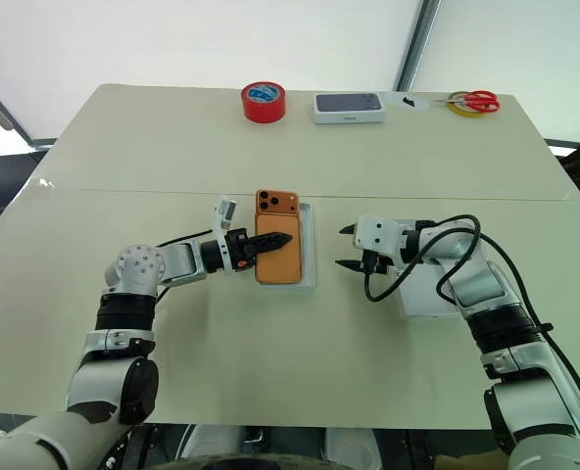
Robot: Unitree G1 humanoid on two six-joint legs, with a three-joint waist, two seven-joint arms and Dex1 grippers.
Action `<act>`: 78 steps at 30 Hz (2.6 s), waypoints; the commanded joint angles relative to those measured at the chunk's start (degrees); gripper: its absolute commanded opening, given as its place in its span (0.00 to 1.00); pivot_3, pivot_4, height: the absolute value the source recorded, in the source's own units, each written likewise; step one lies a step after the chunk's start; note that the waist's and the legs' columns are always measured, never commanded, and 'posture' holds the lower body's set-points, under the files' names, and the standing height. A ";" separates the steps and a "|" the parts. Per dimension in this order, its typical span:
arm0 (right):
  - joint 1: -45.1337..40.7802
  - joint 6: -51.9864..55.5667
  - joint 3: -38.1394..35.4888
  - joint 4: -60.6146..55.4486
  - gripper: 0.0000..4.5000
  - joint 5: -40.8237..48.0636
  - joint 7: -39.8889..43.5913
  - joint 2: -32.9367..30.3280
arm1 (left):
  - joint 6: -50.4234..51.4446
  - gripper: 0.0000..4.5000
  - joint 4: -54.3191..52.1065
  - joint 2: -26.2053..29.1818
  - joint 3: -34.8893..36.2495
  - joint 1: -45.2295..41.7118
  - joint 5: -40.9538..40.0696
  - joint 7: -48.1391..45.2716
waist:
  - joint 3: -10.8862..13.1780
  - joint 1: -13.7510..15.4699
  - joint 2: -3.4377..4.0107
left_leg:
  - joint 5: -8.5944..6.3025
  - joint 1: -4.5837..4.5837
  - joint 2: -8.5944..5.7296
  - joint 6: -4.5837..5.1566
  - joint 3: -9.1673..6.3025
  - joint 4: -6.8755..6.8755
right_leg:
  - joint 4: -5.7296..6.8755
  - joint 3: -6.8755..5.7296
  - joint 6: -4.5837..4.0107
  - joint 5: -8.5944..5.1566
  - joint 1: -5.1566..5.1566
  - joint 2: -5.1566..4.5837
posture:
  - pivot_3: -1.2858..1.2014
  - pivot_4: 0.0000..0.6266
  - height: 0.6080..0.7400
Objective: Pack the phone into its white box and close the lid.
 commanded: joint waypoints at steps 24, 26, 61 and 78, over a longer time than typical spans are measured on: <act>-1.11 -2.65 0.48 -0.20 0.70 -1.37 -2.39 3.48 | 7.14 0.97 -9.64 8.10 -6.07 -5.58 5.14 1.57 | 0.08 -0.17 0.06 | 0.06 0.11 0.06 -0.12 -0.03 -0.01 | 0.00 -0.01 0.01 0.00 0.11 0.09 | 0.52 0.24 0.92; -1.17 -2.12 0.28 -0.56 0.70 -0.87 -2.25 3.63 | 2.79 0.97 -11.61 11.33 -8.68 -3.60 7.28 -1.64 | 0.08 -0.29 0.06 | 0.06 0.12 0.06 -0.12 -0.02 -0.02 | 0.00 -0.01 0.01 0.00 0.11 0.10 | 0.52 0.24 0.92; 5.95 2.90 -2.94 -10.29 0.00 1.51 -0.35 -1.56 | -26.89 0.01 -13.10 4.15 -30.13 0.50 30.25 -16.88 | 0.10 1.42 0.10 | 0.04 0.06 0.06 -0.04 -0.03 0.05 | 0.04 -0.01 -0.01 0.00 0.12 0.04 | 0.52 0.24 0.92; 14.37 3.27 -9.20 -13.89 0.00 -0.95 -4.99 -9.24 | -30.23 0.01 -12.56 5.59 -30.95 2.91 34.16 -18.92 | 0.09 1.13 0.14 | 0.02 0.06 0.11 -0.01 -0.01 0.06 | 0.04 0.04 -0.01 -0.01 0.10 0.06 | 0.52 0.24 0.92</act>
